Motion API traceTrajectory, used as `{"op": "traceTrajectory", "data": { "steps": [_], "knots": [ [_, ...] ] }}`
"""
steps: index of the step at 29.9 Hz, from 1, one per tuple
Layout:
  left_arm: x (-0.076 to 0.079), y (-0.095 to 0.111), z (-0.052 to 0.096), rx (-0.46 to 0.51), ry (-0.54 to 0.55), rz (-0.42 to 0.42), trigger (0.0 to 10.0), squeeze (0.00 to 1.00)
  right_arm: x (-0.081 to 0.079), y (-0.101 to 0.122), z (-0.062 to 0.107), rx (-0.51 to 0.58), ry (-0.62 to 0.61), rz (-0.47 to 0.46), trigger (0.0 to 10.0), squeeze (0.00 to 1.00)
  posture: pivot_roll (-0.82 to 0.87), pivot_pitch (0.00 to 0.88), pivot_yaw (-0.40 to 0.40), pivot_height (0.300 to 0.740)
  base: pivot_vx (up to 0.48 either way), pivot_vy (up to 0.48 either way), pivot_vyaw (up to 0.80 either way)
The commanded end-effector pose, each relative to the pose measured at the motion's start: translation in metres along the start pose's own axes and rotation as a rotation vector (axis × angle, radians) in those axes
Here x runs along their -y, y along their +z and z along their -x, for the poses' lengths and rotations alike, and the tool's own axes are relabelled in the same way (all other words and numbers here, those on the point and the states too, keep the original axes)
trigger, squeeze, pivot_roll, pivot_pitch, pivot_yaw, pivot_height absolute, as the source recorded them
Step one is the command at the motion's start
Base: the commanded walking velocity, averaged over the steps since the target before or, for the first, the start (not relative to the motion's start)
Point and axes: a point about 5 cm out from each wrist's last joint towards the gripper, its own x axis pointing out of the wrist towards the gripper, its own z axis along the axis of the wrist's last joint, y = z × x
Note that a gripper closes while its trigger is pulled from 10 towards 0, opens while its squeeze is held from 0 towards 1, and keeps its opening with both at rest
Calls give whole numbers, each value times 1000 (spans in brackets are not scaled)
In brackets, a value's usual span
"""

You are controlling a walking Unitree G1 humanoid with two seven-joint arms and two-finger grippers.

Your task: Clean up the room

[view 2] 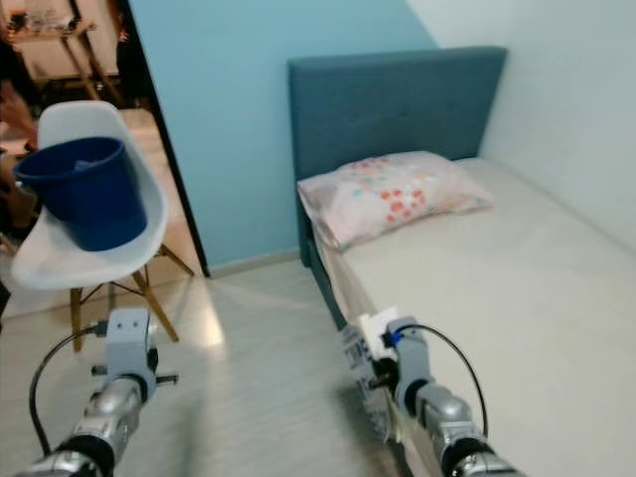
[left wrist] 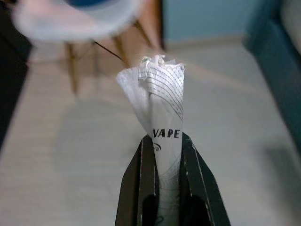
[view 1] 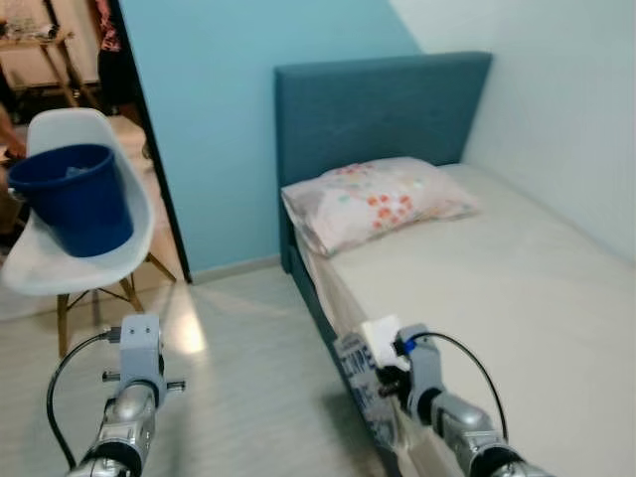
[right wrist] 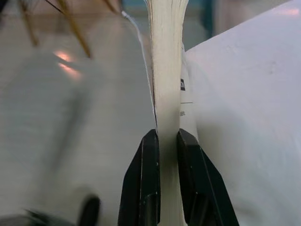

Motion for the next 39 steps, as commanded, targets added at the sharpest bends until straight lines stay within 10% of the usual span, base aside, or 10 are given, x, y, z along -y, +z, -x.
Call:
{"op": "traceTrajectory", "data": {
  "steps": [1, 39],
  "knots": [
    [2, 19, -5, 72, 8, -3, 10000, 0, -7, 12, -5, 56, 37, 21, 10000, 0, -31, 0, -36, 740, 480, 0, 706],
    [23, 153, -10, 553, -81, 81, 10000, 0, -4, 22, -7, 105, -16, -19, 10000, 0, -40, 0, -20, 740, 480, 0, 207]
  ]
}}
